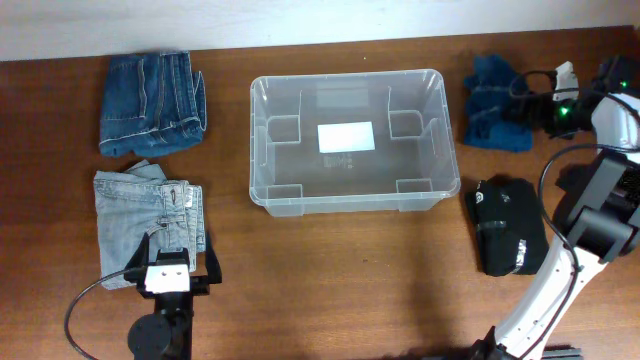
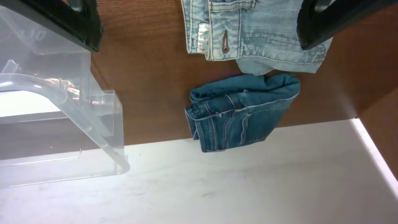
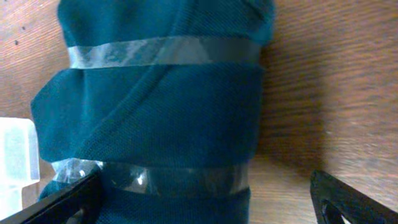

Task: Pack container
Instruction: 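Move the right gripper over the dark-teal taped garment and lower, then close the right gripper on the teal garment and lift it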

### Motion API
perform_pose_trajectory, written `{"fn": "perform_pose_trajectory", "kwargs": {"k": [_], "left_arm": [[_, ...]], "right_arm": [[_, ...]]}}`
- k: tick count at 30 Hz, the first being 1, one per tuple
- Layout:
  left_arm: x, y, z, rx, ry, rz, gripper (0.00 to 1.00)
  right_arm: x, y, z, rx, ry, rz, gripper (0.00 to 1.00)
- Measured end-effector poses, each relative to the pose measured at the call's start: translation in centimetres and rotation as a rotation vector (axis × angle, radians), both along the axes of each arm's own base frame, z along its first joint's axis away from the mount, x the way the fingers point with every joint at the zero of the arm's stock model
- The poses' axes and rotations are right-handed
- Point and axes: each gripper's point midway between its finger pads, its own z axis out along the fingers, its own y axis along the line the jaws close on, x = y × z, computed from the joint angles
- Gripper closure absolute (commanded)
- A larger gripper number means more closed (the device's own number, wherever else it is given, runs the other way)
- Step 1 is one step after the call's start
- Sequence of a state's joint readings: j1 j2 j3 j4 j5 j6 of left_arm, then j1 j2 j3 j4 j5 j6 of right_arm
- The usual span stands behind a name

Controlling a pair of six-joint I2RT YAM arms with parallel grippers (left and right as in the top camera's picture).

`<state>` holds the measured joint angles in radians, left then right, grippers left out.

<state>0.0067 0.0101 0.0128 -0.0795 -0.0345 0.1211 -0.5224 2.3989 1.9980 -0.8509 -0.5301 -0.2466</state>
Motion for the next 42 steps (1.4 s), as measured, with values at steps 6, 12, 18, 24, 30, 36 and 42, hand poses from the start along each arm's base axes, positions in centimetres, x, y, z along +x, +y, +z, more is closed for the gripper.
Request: {"fn": "perform_pose_trajectory", "kwargs": {"k": [6, 12, 18, 24, 30, 36, 42], "left_arm": [[0.0, 0.0, 0.0, 0.0, 0.0, 0.0, 0.01], [0.0, 0.0, 0.0, 0.0, 0.0, 0.0, 0.01], [0.0, 0.0, 0.0, 0.0, 0.0, 0.0, 0.01], [0.0, 0.0, 0.0, 0.0, 0.0, 0.0, 0.01], [0.0, 0.0, 0.0, 0.0, 0.0, 0.0, 0.01], [0.0, 0.0, 0.0, 0.0, 0.0, 0.0, 0.01], [0.0, 0.0, 0.0, 0.0, 0.0, 0.0, 0.01]], "right_arm": [[0.2, 0.5, -0.3, 0.015, -0.002, 0.009, 0.01], [0.4, 1.1, 0.1, 0.052, -0.021, 0.023, 0.01], [1.0, 2.3, 0.3, 0.142, -0.057, 0.035, 0.02], [0.8, 2.5, 0.3, 0.174, -0.046, 0.021, 0.01], [0.7, 2.5, 0.2, 0.203, -0.021, -0.02, 0.0], [0.6, 2.6, 0.2, 0.234, 0.004, -0.063, 0.19], [0.5, 2.7, 0.2, 0.252, 0.017, -0.084, 0.44]]}}
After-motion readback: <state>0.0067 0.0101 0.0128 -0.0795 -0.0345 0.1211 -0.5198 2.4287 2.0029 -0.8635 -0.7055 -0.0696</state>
